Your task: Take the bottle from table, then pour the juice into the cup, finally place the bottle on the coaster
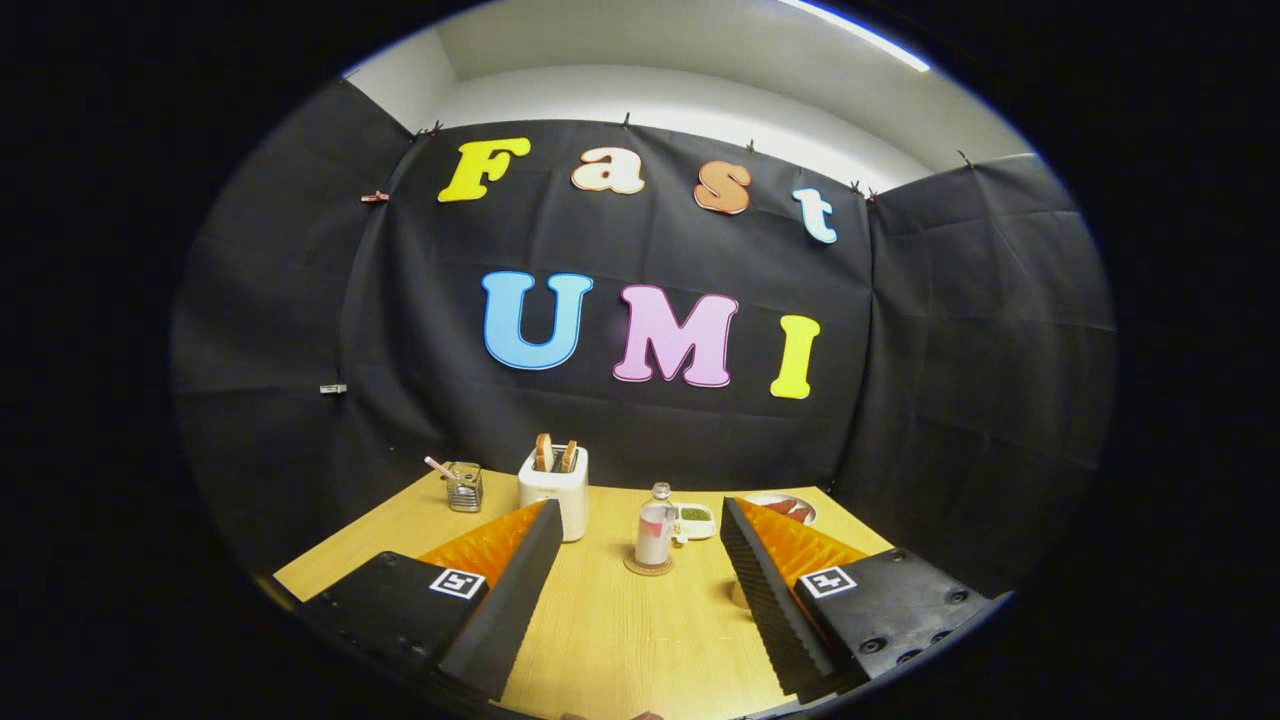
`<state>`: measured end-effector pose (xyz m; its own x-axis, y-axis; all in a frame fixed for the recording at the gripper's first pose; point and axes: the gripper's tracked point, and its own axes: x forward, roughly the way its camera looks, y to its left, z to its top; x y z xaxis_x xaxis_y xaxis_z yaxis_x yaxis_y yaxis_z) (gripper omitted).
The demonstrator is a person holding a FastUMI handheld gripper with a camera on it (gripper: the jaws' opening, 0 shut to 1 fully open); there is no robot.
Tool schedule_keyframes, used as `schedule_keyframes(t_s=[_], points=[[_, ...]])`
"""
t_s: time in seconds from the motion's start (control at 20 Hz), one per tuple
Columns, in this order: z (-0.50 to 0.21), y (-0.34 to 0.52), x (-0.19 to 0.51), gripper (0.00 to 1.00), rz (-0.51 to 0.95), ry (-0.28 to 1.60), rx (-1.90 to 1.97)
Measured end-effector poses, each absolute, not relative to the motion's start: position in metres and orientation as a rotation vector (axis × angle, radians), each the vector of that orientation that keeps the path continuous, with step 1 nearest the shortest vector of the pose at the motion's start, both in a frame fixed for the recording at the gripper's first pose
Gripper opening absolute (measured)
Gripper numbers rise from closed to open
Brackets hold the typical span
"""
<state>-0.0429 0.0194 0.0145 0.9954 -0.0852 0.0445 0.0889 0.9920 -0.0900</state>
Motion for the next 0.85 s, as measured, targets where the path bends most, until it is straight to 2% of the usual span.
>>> schedule_keyframes(t_s=[0.2,0.55,0.85], points=[[0.012,0.019,-0.048,0.98,-0.089,-0.034,-0.130],[-0.013,0.040,-0.066,0.97,0.017,0.002,-0.212],[-0.023,0.036,-0.077,0.97,0.017,0.009,-0.196]])
